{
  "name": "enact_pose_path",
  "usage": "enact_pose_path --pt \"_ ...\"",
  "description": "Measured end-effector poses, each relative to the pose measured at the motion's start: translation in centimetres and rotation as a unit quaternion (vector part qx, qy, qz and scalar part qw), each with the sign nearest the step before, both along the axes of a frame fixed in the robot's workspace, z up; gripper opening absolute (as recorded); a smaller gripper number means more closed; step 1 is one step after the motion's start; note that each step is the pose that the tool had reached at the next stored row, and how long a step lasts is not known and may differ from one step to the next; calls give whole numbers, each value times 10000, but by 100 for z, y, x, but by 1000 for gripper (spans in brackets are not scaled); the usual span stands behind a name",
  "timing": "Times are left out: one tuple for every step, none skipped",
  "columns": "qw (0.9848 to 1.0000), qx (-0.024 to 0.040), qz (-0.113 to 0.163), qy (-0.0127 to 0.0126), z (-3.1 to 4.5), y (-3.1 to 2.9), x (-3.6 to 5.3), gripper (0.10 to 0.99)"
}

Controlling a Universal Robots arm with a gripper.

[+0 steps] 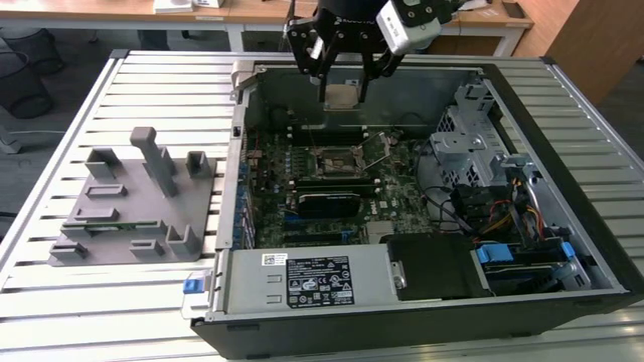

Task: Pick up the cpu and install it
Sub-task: 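Pick up the cpu and move it towards the insertion slot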

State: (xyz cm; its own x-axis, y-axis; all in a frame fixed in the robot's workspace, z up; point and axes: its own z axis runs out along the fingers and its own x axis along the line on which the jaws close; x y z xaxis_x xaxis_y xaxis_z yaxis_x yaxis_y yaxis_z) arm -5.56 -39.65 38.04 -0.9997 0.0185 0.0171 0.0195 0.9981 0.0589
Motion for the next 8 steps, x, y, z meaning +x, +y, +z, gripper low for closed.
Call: enact_pose_path --pt "10000 0 0 0 0 0 20 541" --pt "10000 0 0 0 0 0 41 541" --pt "10000 0 0 0 0 0 63 541" --pt "10000 0 0 0 0 0 85 541" --pt "10000 0 1 0 -1 0 111 541" --pt "10000 1 1 0 -1 0 137 541" --pt "10000 0 2 0 0 0 163 541" --pt "10000 0 2 0 0 0 187 541"
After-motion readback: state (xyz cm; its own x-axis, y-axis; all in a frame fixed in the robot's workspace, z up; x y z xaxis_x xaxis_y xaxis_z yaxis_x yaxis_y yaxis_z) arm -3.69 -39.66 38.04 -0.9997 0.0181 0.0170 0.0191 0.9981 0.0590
